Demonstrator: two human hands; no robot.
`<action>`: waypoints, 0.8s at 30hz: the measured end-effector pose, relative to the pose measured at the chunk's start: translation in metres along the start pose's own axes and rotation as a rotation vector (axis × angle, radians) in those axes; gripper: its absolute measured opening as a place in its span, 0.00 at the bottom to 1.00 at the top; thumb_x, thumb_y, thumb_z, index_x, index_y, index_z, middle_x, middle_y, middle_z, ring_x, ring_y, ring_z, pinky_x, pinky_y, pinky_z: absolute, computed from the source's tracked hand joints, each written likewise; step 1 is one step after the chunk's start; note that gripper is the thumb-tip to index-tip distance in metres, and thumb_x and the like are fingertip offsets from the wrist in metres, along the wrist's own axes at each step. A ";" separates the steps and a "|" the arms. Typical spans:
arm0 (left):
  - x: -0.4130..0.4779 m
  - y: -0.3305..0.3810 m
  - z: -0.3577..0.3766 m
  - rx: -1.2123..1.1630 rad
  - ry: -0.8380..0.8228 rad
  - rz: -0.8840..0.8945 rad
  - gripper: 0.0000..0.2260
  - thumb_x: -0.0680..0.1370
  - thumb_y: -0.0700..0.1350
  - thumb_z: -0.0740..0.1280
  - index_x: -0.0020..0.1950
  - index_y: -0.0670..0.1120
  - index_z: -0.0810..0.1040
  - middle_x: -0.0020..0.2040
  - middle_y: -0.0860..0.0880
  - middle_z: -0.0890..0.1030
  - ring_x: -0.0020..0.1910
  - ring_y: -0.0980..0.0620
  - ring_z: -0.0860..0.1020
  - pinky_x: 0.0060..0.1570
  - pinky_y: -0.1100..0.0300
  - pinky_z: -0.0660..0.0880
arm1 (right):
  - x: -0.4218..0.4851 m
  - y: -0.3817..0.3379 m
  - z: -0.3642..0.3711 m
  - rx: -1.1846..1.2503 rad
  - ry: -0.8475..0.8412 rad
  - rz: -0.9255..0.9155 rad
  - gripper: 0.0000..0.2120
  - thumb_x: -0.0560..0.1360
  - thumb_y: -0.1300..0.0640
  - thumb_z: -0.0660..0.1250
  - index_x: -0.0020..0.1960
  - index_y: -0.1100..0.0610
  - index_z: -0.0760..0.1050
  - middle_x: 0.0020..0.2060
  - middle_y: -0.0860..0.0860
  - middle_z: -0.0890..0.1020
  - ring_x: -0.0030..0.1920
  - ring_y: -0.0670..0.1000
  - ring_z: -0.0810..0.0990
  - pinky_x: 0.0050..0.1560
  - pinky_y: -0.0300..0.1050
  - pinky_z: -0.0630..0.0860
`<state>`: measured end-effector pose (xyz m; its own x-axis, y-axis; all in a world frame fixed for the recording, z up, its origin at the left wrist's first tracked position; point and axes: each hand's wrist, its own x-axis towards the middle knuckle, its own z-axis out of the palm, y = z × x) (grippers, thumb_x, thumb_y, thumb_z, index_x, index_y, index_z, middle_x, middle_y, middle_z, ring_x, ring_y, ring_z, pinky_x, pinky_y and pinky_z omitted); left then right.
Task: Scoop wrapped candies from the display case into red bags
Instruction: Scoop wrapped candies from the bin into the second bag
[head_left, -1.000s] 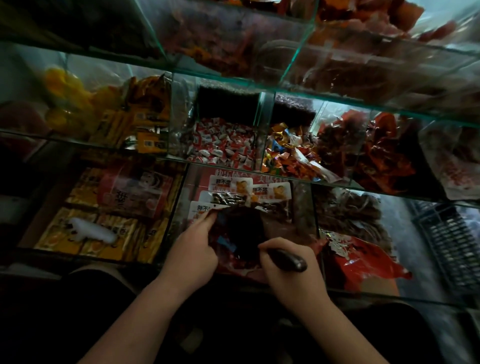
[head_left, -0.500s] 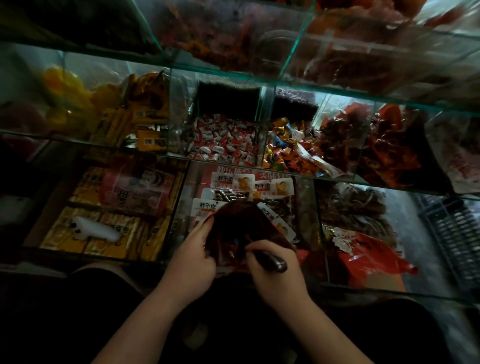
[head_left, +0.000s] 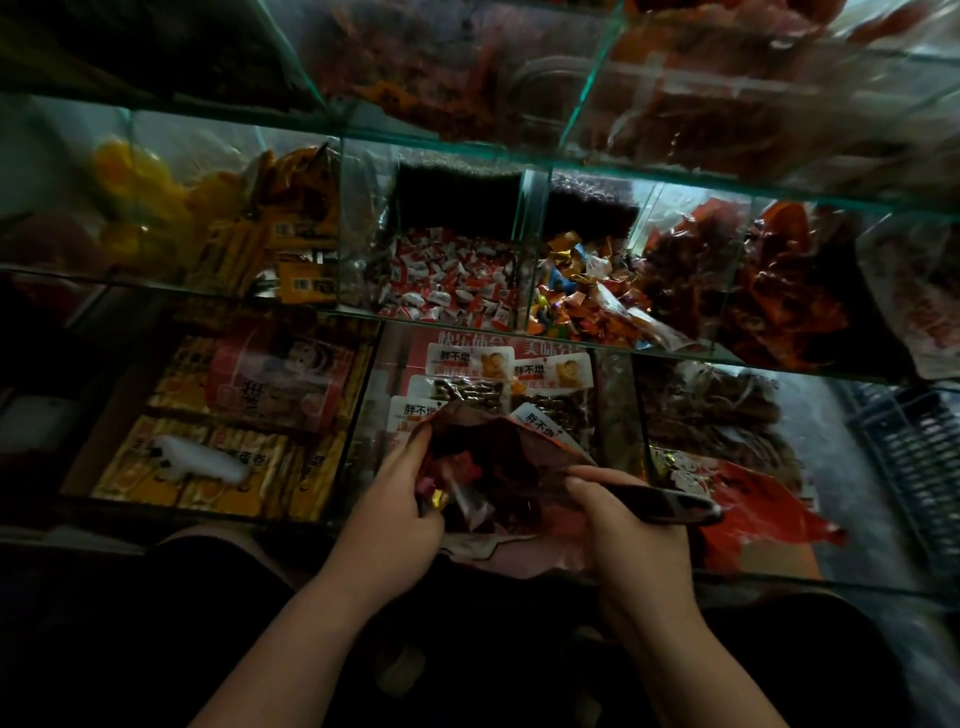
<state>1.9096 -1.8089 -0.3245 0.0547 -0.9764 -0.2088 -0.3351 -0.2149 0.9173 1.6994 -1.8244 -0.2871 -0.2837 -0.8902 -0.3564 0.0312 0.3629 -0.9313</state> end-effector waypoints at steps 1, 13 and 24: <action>0.000 0.000 0.000 -0.023 0.003 0.012 0.37 0.77 0.32 0.65 0.79 0.63 0.64 0.75 0.65 0.66 0.74 0.61 0.68 0.73 0.50 0.70 | 0.000 -0.002 -0.003 0.027 0.000 0.010 0.06 0.72 0.61 0.74 0.43 0.51 0.88 0.41 0.51 0.89 0.45 0.50 0.89 0.42 0.46 0.85; -0.010 0.028 0.038 0.481 0.300 0.291 0.25 0.82 0.59 0.59 0.76 0.49 0.69 0.80 0.57 0.60 0.81 0.60 0.48 0.78 0.54 0.50 | -0.015 -0.047 -0.065 0.134 -0.058 -0.053 0.06 0.76 0.63 0.71 0.46 0.57 0.87 0.20 0.57 0.73 0.17 0.49 0.69 0.21 0.35 0.64; -0.002 0.040 0.049 0.497 0.227 0.328 0.29 0.83 0.65 0.50 0.79 0.53 0.66 0.79 0.62 0.60 0.81 0.62 0.50 0.78 0.58 0.48 | -0.042 -0.085 -0.084 0.297 -0.127 0.027 0.21 0.78 0.67 0.63 0.34 0.51 0.85 0.36 0.60 0.87 0.37 0.62 0.88 0.28 0.43 0.82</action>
<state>1.8498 -1.8148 -0.3043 0.0545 -0.9815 0.1837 -0.7619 0.0780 0.6429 1.6281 -1.7948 -0.1866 -0.1574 -0.9156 -0.3701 0.3208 0.3070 -0.8960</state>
